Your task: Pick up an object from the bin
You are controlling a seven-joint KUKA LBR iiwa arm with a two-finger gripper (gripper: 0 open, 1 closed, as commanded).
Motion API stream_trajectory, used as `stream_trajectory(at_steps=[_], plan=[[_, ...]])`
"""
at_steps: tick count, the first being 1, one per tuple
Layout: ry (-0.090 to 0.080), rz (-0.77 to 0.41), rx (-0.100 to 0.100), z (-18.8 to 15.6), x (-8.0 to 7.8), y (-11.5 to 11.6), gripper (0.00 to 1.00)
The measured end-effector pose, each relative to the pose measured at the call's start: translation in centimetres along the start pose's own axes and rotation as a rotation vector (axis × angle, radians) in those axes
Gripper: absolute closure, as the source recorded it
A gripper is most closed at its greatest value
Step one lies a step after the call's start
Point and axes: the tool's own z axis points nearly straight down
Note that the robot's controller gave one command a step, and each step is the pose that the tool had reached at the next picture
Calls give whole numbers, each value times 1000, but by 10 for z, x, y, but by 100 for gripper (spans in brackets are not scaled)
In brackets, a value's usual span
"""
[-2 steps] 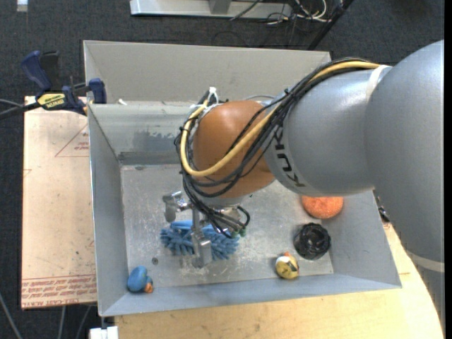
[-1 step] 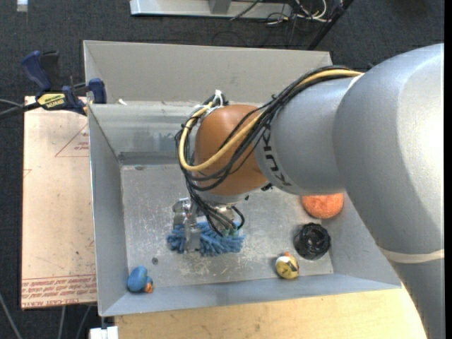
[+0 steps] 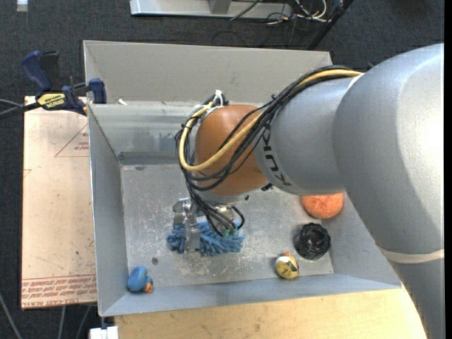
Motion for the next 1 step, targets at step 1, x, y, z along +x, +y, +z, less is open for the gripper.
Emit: stream_trajectory(at_steps=[1], plan=[[-1,-12,0,-192,-12,-15,100]])
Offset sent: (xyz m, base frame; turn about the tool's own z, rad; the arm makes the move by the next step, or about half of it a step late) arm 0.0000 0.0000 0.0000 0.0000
